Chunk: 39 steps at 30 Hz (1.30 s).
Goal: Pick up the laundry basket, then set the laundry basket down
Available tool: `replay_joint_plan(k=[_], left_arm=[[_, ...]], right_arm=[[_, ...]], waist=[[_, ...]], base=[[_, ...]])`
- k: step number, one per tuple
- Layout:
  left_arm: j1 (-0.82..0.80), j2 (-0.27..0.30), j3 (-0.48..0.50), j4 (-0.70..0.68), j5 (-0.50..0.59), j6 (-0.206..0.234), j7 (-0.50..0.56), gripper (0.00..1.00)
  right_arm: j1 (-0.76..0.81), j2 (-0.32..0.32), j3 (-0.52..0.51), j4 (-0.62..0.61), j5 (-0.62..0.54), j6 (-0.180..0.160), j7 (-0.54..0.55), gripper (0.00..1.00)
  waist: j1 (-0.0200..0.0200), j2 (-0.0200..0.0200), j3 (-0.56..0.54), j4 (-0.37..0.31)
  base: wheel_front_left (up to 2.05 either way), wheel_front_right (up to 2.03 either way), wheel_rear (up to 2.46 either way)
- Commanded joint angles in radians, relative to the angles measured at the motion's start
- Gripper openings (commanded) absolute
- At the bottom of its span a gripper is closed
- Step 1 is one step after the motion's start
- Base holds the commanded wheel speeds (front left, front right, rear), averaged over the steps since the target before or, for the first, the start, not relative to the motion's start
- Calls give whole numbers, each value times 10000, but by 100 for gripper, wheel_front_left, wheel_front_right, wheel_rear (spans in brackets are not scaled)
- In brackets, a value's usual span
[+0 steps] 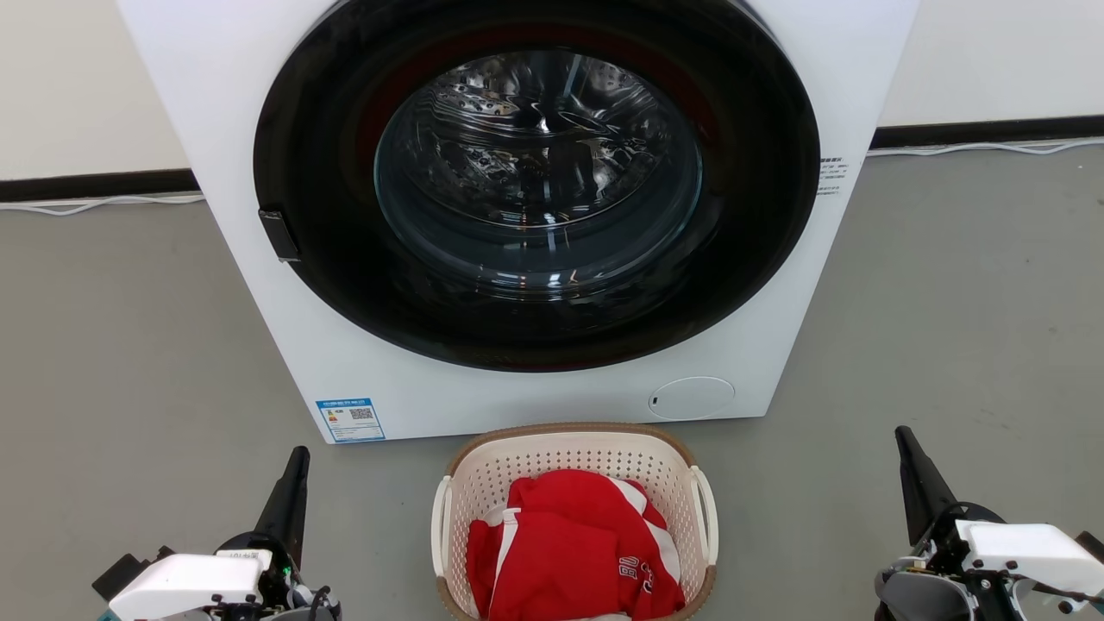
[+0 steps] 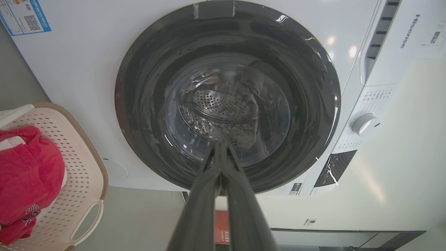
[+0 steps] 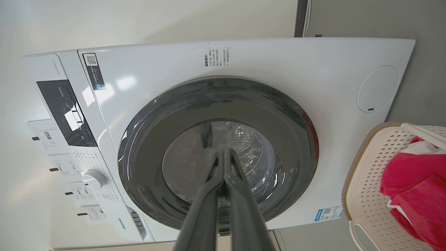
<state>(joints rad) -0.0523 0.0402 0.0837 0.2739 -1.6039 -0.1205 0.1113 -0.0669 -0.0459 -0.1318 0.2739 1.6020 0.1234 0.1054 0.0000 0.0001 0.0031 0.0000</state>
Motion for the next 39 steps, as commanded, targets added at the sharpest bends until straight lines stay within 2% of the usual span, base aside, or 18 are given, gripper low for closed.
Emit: replay_joint_plan(k=[1, 18, 19, 26, 30, 39], left_arm=[[-556, 100, 296, -292, -52, -102, 15, 0], [-556, 100, 296, -292, -52, -102, 15, 0], [17, -4, -2, 38, 2, 4, 0, 100], [59, -10, -161, 57, 34, 1, -214, 100], [81, -7, -256, 39, 56, -2, -338, 100], [90, 2, -395, 63, 402, -10, -608, 100]], right_arm=[[-410, -43, 185, -292, 71, 73, 75, 0], [-410, -43, 185, -292, 71, 73, 75, 0], [22, 0, 6, 36, -2, 0, 0, 100], [115, 1, 146, -86, -38, 4, -192, 100], [165, -6, 232, -168, -102, 7, -314, 100], [202, -113, 450, -261, -679, 12, -596, 100]], waist=[[0, -1, 0, 0], [0, -1, 0, 0], [0, -1, 0, 0], [22, -1, -19, 1], [2, -1, -1, 1], [1, -1, 8, 1]], base=[[0, 0, 0], [0, 0, 0], [0, 0, 0], [0, 0, 0], [0, 0, 0], [0, 0, 0]])
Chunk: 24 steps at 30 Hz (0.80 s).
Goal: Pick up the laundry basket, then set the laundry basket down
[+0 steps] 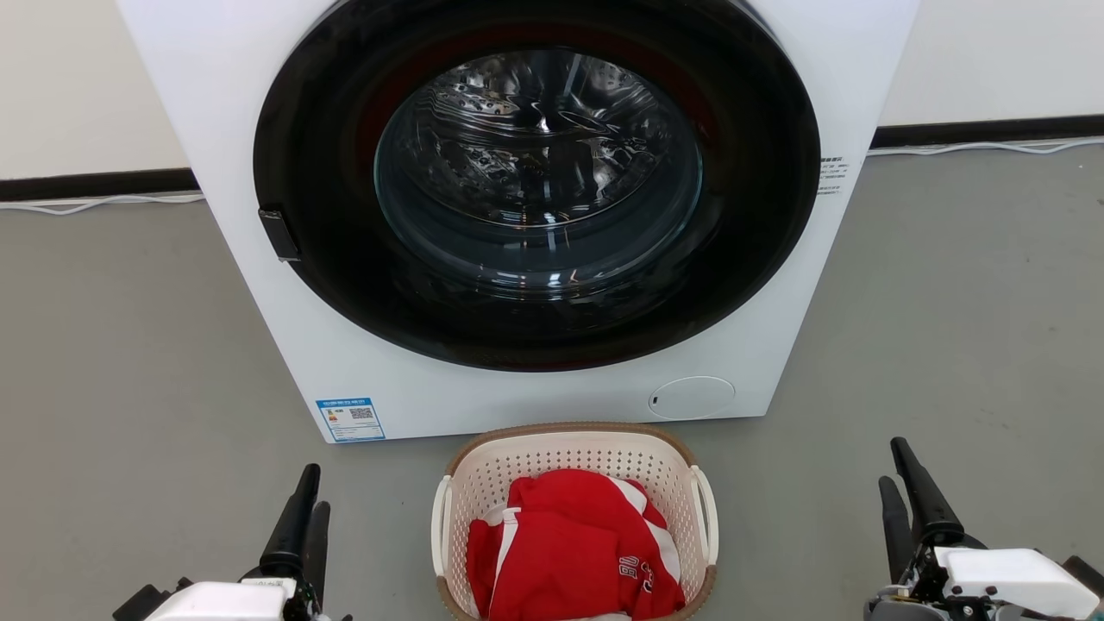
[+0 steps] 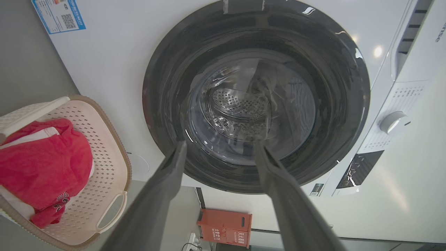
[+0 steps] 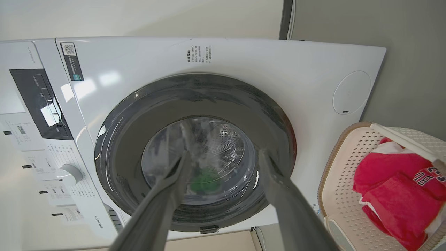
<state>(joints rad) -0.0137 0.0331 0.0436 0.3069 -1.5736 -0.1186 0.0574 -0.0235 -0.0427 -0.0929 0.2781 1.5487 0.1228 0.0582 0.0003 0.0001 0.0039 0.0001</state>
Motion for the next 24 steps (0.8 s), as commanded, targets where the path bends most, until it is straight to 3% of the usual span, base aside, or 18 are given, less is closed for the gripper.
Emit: replay_joint_plan(k=[1, 9, 24], left_arm=[[-298, 74, 3, -260, 178, -30, -99, 100], [-314, 80, -11, -211, 940, -36, -308, 100], [-326, 94, -5, -180, 3255, -49, -756, 100]], right_arm=[[-230, -155, 70, -314, -282, 18, -154, 100], [-216, -172, 92, -399, -1421, 22, -360, 100], [-213, -344, 315, -546, -4605, 31, -801, 100]], waist=[[-2, -1, 2, 1], [-2, -1, 4, 6], [-2, -1, 33, -8]], base=[[0, 0, 0], [0, 0, 0], [0, 0, 0]])
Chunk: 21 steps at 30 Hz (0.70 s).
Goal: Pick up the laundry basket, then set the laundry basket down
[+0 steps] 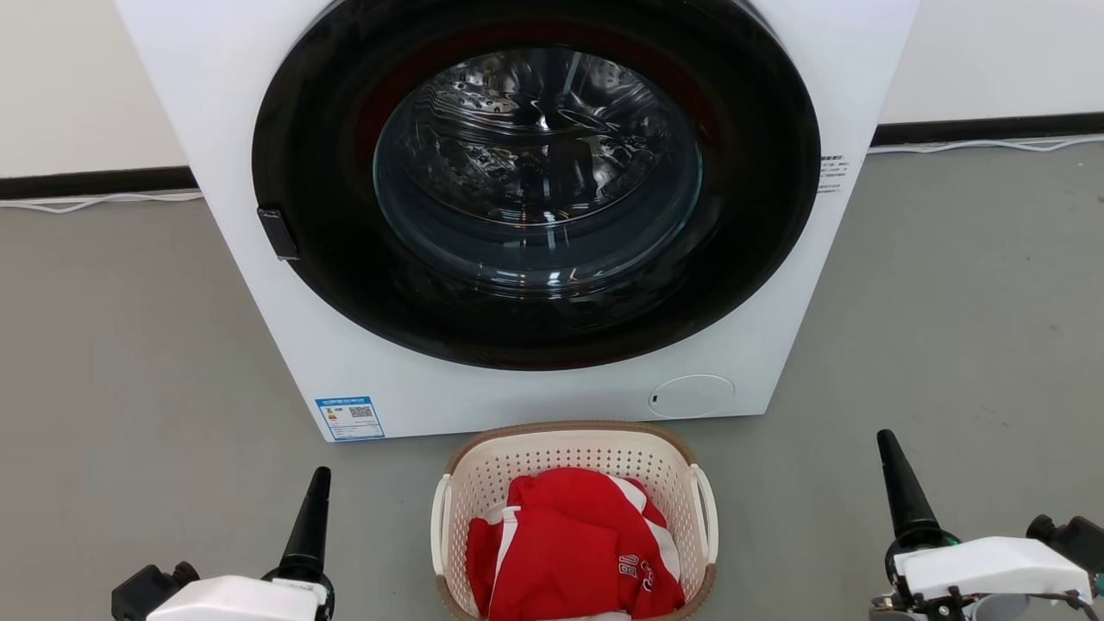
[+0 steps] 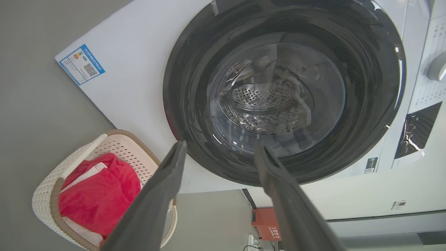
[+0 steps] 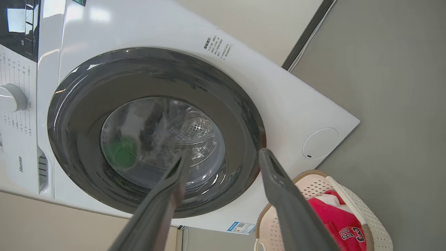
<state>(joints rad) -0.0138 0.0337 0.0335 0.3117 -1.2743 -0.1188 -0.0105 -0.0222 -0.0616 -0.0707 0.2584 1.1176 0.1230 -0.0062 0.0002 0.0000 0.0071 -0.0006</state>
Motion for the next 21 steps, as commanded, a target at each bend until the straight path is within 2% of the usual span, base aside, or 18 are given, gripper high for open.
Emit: replay_joint_plan(k=[1, 21], left_arm=[[-323, 90, 97, -228, 421, -48, -107, 100], [-288, 134, 11, -178, 3719, -69, -822, 100]], right_arm=[[-225, -163, 113, -333, -475, 30, -186, 100], [-282, -404, 456, -64, -3678, 44, -890, 100]], waist=[[-1, 0, 3, -1], [-1, 0, 37, -43]], base=[[0, 0, 0], [0, 0, 0]])
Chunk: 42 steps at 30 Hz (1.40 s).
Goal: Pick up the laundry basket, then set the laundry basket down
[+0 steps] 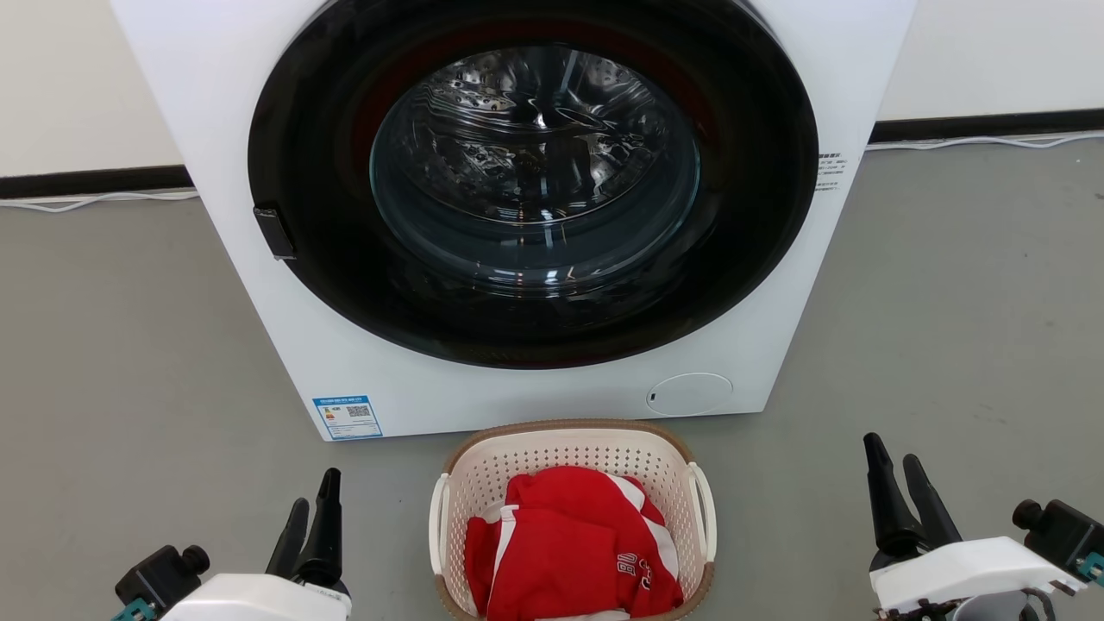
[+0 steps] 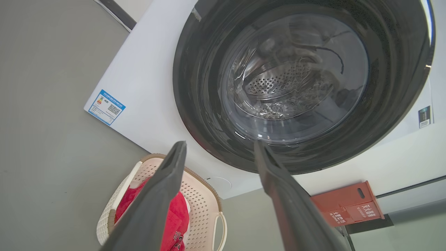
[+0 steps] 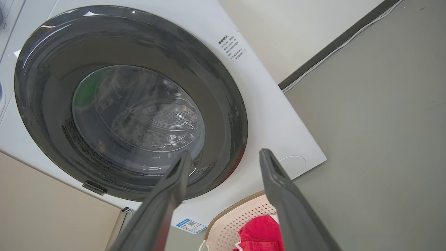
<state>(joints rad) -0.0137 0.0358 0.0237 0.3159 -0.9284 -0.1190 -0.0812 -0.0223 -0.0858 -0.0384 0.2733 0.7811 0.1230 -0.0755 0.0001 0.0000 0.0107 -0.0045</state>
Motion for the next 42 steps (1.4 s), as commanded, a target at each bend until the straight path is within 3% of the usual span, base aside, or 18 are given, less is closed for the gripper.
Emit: replay_joint_plan(k=[1, 42], left_arm=[[-285, 120, 99, -217, 380, -68, -144, 100], [-271, 296, -43, -122, 4841, -104, -1366, 100]], right_arm=[[-283, -173, 148, -206, -432, 44, -227, 100], [-243, -410, 363, -110, -5197, 68, -1430, 100]], waist=[[-1, 0, 1, -6], [-1, 0, 105, -99]], base=[[0, 0, 0], [0, 0, 0]])
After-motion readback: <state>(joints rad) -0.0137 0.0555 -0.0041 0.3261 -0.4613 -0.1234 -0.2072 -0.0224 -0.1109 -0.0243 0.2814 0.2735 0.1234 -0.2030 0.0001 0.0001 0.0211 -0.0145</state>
